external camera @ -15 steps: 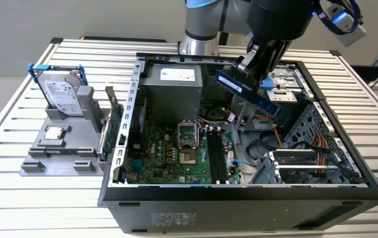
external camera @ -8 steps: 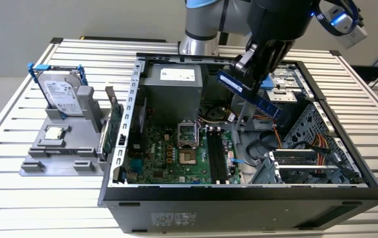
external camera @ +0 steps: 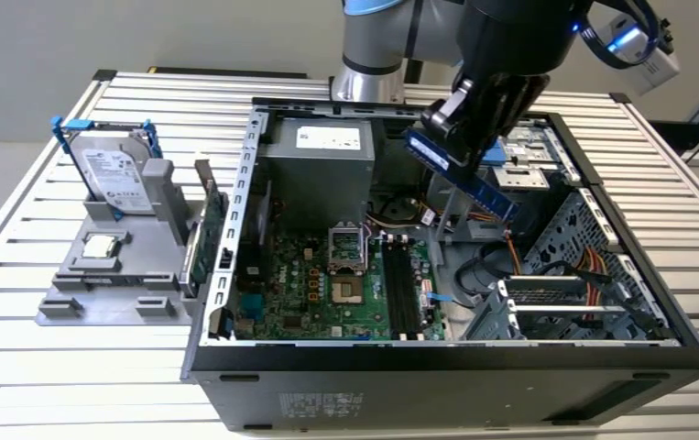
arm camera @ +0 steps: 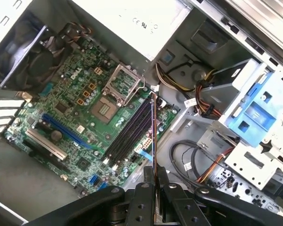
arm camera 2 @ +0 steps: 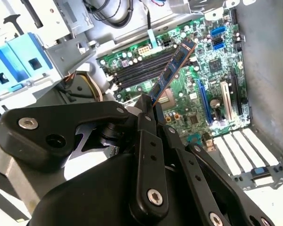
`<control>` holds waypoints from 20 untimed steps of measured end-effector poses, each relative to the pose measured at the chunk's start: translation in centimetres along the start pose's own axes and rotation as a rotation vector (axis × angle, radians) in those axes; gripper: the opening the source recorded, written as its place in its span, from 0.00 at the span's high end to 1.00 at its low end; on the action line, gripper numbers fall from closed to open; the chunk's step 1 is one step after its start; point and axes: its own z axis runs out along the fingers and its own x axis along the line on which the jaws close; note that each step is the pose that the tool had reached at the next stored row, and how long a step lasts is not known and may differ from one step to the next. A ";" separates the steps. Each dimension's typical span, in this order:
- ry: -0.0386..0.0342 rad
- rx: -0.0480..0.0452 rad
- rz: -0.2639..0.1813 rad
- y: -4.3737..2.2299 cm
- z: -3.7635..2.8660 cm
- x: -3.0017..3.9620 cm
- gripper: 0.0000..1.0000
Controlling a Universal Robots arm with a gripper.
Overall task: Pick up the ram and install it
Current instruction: 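Pick up the ram and move it above insertion slot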
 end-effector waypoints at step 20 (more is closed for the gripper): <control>-0.0012 0.0074 0.167 0.00 0.00 0.00 1.00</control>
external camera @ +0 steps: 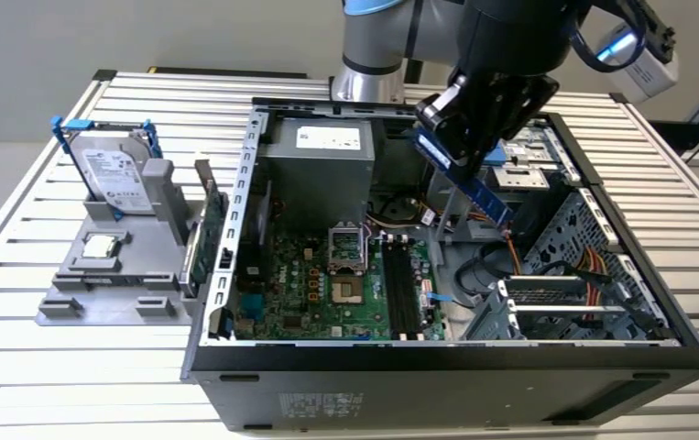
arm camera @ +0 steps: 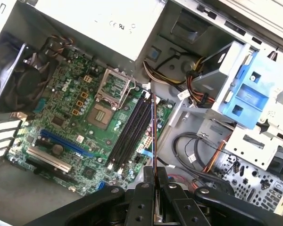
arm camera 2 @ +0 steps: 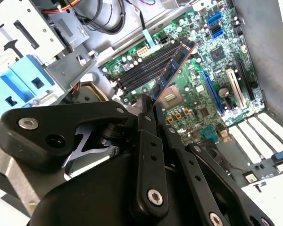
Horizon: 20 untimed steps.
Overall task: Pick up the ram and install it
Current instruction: 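Pick up the ram and move it above insertion slot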
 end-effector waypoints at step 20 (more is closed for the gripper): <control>-0.0011 0.0065 0.146 0.00 0.00 0.00 1.00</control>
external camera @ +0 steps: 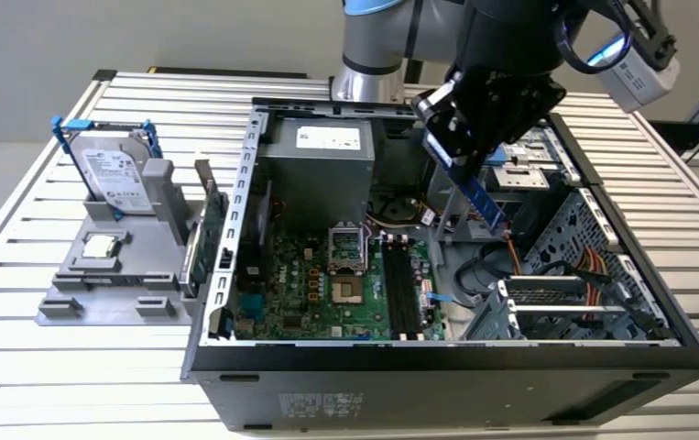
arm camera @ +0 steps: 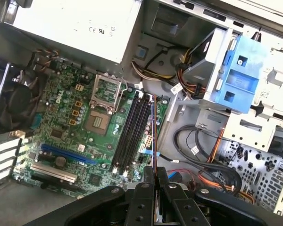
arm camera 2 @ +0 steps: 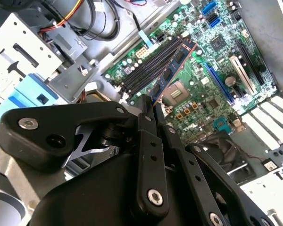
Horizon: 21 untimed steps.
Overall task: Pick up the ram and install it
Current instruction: 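Pick up the ram and move it above insertion slot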
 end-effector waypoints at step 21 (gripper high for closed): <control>-0.0006 0.0051 0.101 0.00 0.14 0.01 1.00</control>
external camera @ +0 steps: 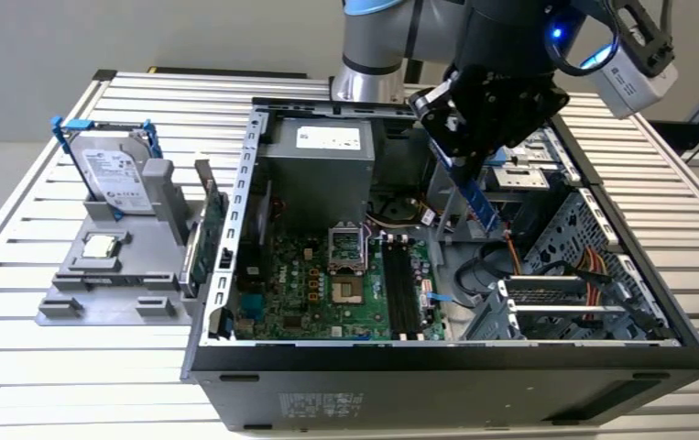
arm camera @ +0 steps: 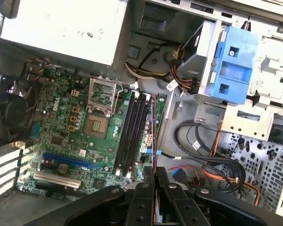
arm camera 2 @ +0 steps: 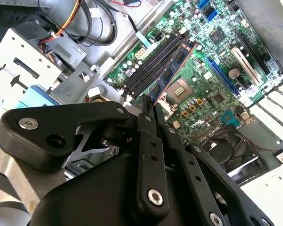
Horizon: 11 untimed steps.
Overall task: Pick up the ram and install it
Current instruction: 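Pick up the ram and move it above insertion slot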
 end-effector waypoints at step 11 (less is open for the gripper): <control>-0.0003 0.0056 0.097 0.00 0.23 0.01 1.00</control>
